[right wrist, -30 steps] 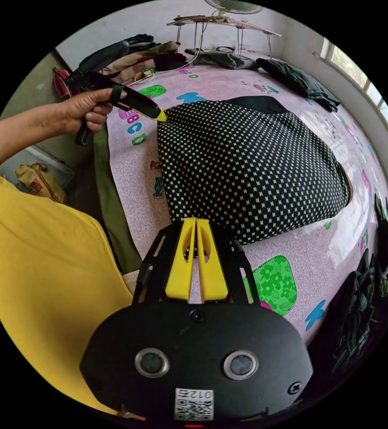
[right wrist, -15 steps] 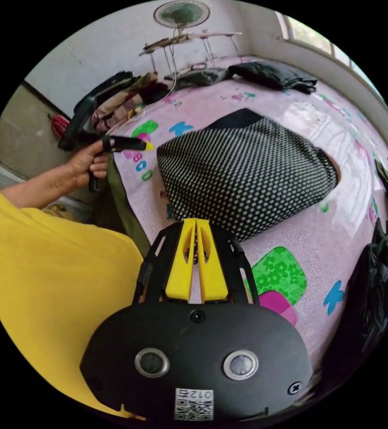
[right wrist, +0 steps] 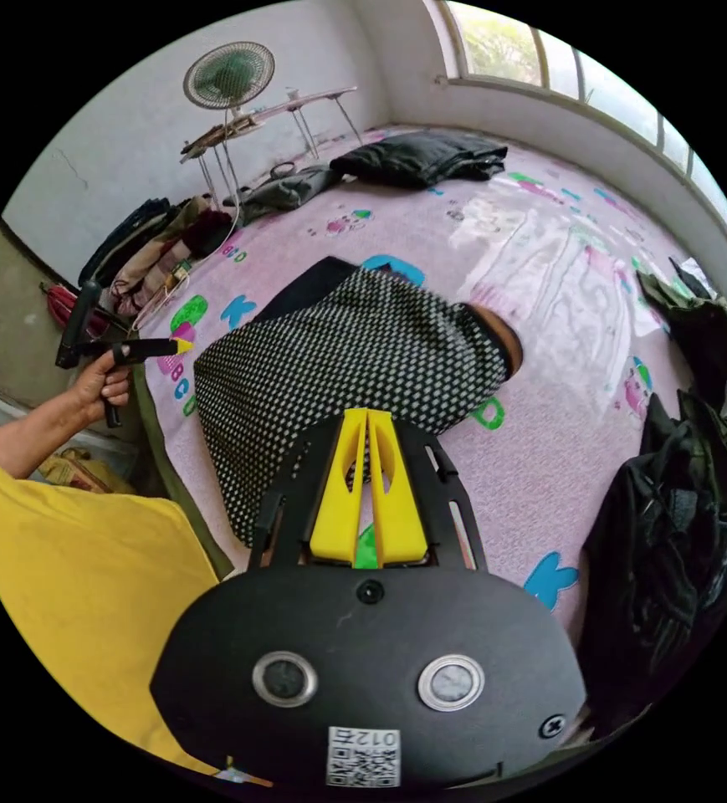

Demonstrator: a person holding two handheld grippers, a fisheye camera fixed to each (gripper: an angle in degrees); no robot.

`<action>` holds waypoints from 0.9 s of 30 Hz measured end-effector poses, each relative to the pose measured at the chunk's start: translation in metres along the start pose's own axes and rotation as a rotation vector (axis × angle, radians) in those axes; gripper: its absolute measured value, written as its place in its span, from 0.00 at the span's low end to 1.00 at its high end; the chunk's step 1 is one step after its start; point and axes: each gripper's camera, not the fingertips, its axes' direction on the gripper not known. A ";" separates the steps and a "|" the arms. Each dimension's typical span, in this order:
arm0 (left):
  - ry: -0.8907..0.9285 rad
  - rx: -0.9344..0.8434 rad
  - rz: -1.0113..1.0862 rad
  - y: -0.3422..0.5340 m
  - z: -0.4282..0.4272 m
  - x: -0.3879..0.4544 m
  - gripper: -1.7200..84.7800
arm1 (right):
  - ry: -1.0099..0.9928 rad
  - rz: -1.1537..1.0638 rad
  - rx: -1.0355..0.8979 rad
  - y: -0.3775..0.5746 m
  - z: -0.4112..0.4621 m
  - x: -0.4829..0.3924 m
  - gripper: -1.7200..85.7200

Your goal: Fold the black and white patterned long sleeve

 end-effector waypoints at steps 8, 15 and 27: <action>0.198 -0.016 0.238 -0.094 0.031 0.079 0.02 | 0.030 0.223 0.069 -0.065 0.016 0.087 0.02; -0.111 -0.216 0.489 -0.160 0.130 0.157 0.02 | 0.076 0.077 -0.019 -0.099 0.062 0.086 0.02; -0.094 -0.184 0.373 -0.174 0.130 0.103 0.02 | 0.039 0.217 -0.062 -0.095 0.097 0.146 0.02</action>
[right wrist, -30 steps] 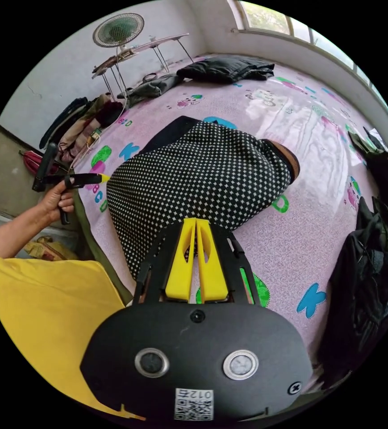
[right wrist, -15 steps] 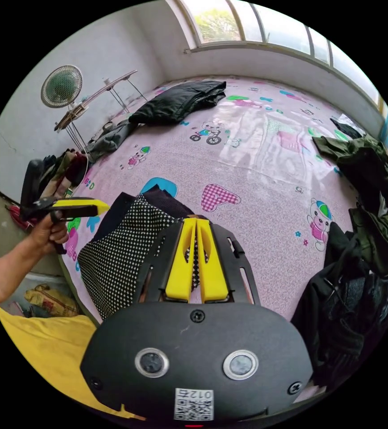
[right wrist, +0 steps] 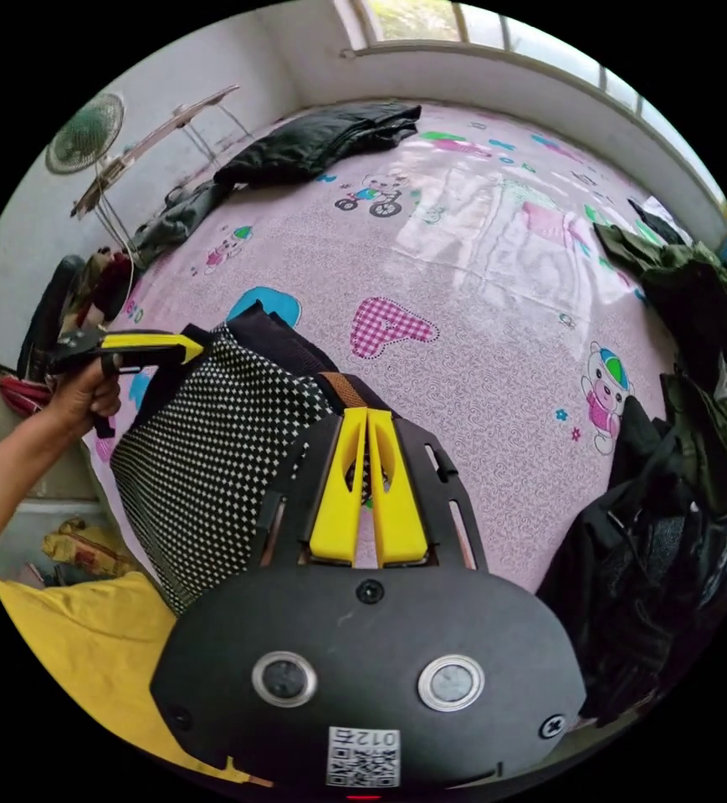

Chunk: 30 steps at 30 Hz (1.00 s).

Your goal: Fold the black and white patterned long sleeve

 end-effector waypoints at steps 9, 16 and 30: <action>0.408 0.190 -0.359 0.142 -0.084 -0.078 0.02 | -0.575 0.344 -0.005 0.119 0.001 0.053 0.08; 0.712 0.143 -0.740 0.272 -0.056 -0.118 0.06 | -0.802 0.400 -0.207 0.167 0.072 0.034 0.15; 0.864 0.192 -0.925 0.309 -0.037 -0.107 0.17 | -0.862 0.378 -0.278 0.118 0.121 0.029 0.10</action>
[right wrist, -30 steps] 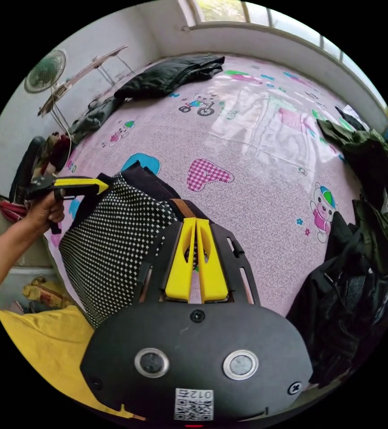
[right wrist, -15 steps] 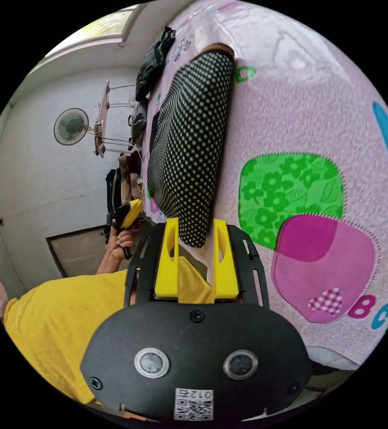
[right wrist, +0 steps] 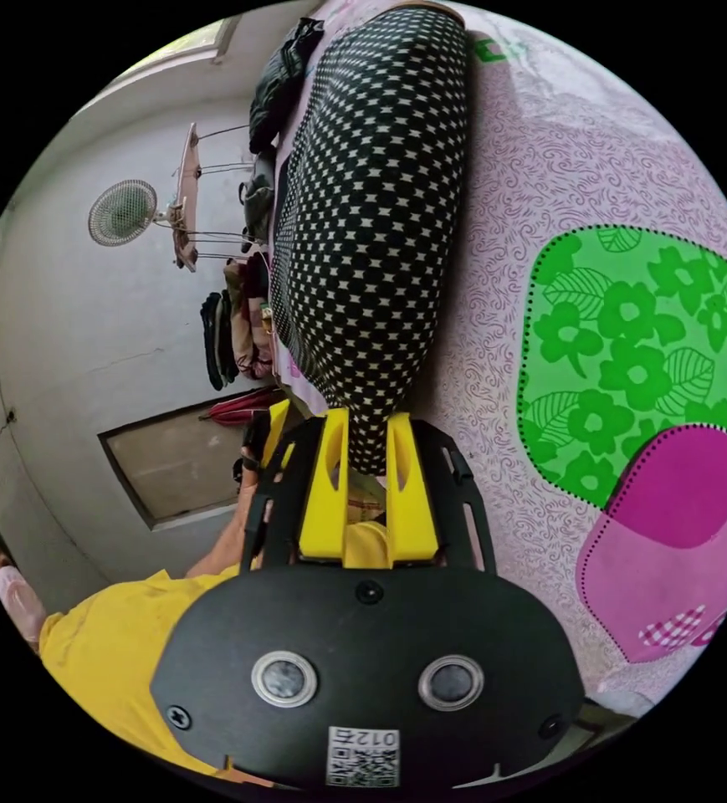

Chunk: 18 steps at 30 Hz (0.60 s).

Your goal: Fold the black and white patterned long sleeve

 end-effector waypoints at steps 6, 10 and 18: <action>0.074 0.026 -0.017 0.001 0.010 0.015 0.20 | -0.137 0.017 0.027 -0.010 -0.017 -0.015 0.08; 0.218 0.063 -0.038 -0.001 0.017 0.024 0.21 | -0.146 0.013 0.015 -0.020 -0.019 -0.022 0.08; 0.190 0.022 -0.019 -0.002 0.035 0.064 0.21 | -0.162 -0.012 0.010 -0.031 -0.022 -0.038 0.09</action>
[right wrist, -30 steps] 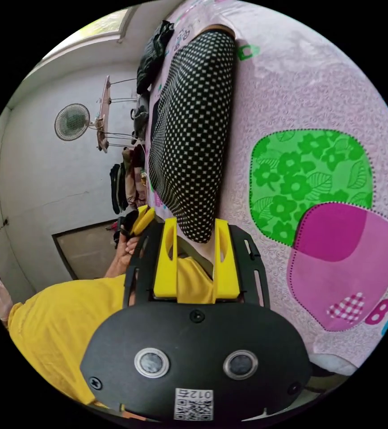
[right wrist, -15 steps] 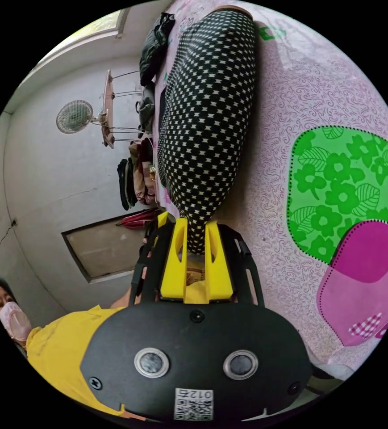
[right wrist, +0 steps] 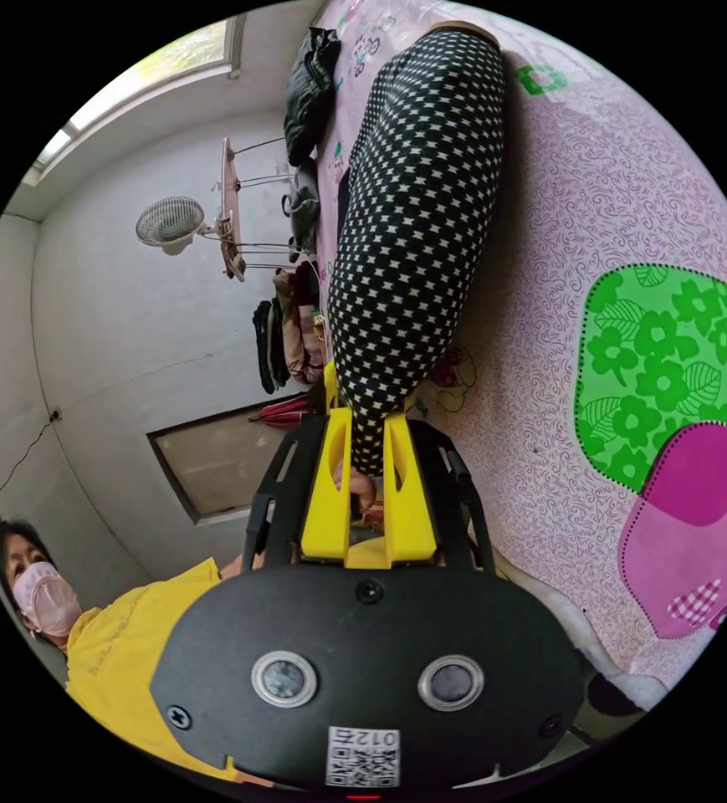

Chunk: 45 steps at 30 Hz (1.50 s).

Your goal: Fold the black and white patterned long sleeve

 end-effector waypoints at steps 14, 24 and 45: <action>-0.011 -0.058 0.003 0.032 0.003 0.106 0.13 | 0.005 0.060 0.126 -0.027 -0.051 -0.015 0.15; -0.030 -0.147 -0.012 0.063 0.008 0.211 0.12 | -0.213 0.167 0.357 -0.082 -0.070 -0.023 0.19; -0.330 -0.164 0.102 0.198 -0.015 0.371 0.12 | 0.187 -0.160 0.283 -0.054 -0.005 -0.218 0.11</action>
